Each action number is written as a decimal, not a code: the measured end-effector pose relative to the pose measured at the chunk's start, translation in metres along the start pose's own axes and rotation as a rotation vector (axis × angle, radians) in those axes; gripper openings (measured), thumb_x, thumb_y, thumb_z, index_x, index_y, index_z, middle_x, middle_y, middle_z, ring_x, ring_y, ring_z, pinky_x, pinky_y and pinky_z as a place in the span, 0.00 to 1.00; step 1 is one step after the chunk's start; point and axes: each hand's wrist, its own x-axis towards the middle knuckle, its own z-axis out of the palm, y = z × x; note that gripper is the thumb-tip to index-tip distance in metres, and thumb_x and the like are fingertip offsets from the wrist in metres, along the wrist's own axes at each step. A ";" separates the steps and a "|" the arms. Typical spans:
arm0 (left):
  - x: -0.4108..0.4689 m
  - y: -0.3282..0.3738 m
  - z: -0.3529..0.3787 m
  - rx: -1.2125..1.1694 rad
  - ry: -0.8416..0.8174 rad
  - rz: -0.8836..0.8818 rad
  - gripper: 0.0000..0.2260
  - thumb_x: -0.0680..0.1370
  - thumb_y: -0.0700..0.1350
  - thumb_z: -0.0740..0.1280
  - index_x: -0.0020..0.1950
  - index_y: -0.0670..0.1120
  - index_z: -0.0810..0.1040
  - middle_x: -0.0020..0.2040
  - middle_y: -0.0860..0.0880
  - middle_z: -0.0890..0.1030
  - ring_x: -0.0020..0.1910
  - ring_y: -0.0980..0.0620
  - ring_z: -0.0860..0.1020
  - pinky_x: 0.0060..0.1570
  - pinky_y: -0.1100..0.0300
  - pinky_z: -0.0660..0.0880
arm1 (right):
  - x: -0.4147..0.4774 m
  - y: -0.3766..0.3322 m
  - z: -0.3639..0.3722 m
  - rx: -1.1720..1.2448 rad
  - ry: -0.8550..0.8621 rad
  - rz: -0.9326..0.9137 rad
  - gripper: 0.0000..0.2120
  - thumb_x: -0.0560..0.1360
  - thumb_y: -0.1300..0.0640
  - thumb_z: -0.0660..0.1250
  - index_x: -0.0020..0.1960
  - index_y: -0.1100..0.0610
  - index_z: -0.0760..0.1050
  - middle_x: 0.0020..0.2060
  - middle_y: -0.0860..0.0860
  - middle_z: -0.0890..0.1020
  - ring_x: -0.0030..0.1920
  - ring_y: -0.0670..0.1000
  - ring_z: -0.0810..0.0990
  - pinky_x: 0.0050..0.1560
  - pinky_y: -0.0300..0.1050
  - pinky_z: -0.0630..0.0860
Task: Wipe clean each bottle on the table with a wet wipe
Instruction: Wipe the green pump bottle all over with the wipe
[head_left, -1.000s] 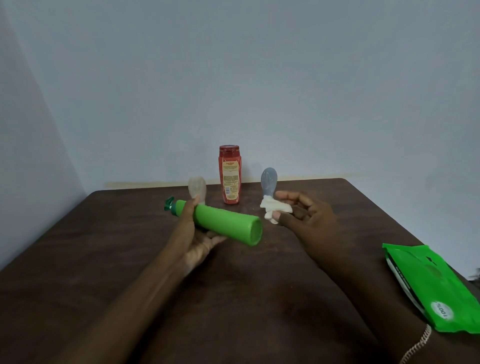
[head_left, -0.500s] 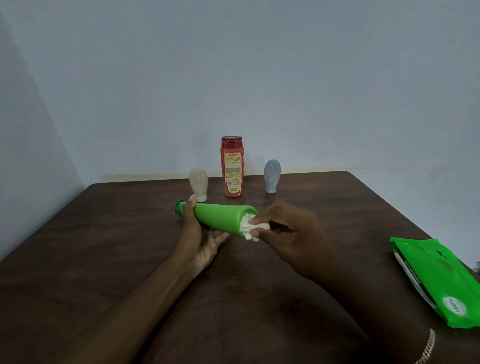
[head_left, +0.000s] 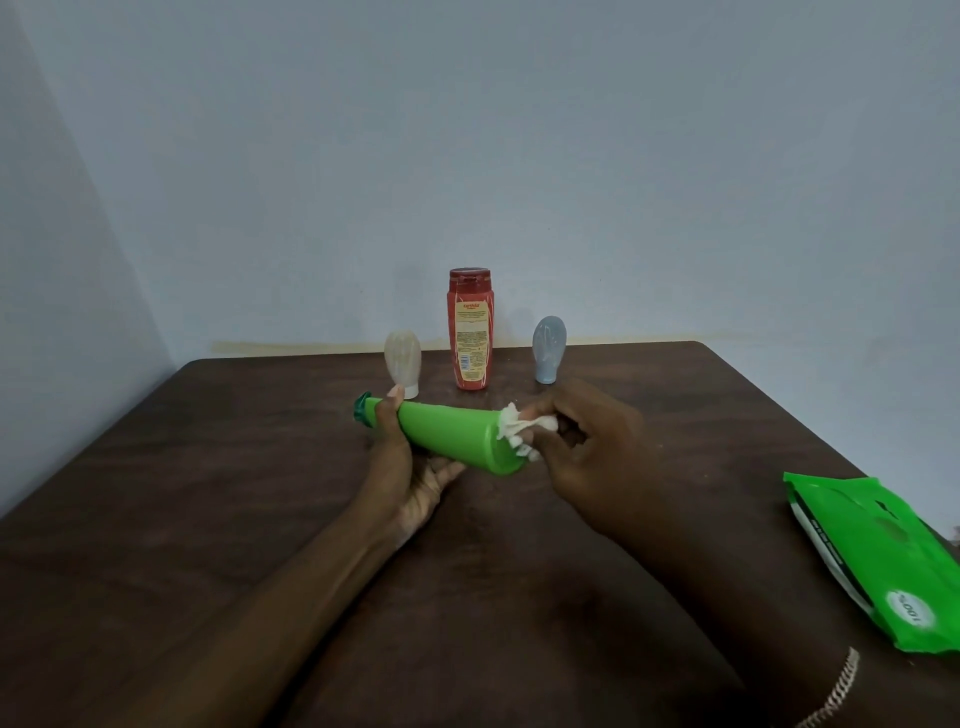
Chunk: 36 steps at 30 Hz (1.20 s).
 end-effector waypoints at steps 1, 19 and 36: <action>0.000 0.000 0.000 -0.005 0.008 0.002 0.35 0.77 0.63 0.67 0.75 0.41 0.66 0.65 0.36 0.79 0.59 0.40 0.83 0.41 0.46 0.84 | -0.002 0.003 -0.002 -0.036 -0.011 -0.008 0.05 0.71 0.62 0.76 0.45 0.56 0.81 0.38 0.46 0.81 0.37 0.42 0.77 0.36 0.34 0.72; 0.002 -0.003 -0.004 0.026 -0.073 0.026 0.36 0.79 0.63 0.65 0.75 0.38 0.65 0.67 0.32 0.77 0.64 0.36 0.79 0.49 0.43 0.83 | -0.002 -0.013 0.011 0.112 0.032 -0.003 0.08 0.73 0.62 0.73 0.52 0.55 0.81 0.45 0.46 0.80 0.44 0.40 0.78 0.42 0.31 0.73; 0.006 -0.002 -0.011 0.040 -0.034 0.130 0.28 0.76 0.64 0.68 0.66 0.45 0.69 0.45 0.42 0.81 0.46 0.45 0.84 0.41 0.48 0.83 | -0.016 -0.012 0.016 0.170 -0.148 0.578 0.14 0.78 0.50 0.67 0.36 0.53 0.80 0.25 0.48 0.81 0.23 0.44 0.79 0.26 0.34 0.71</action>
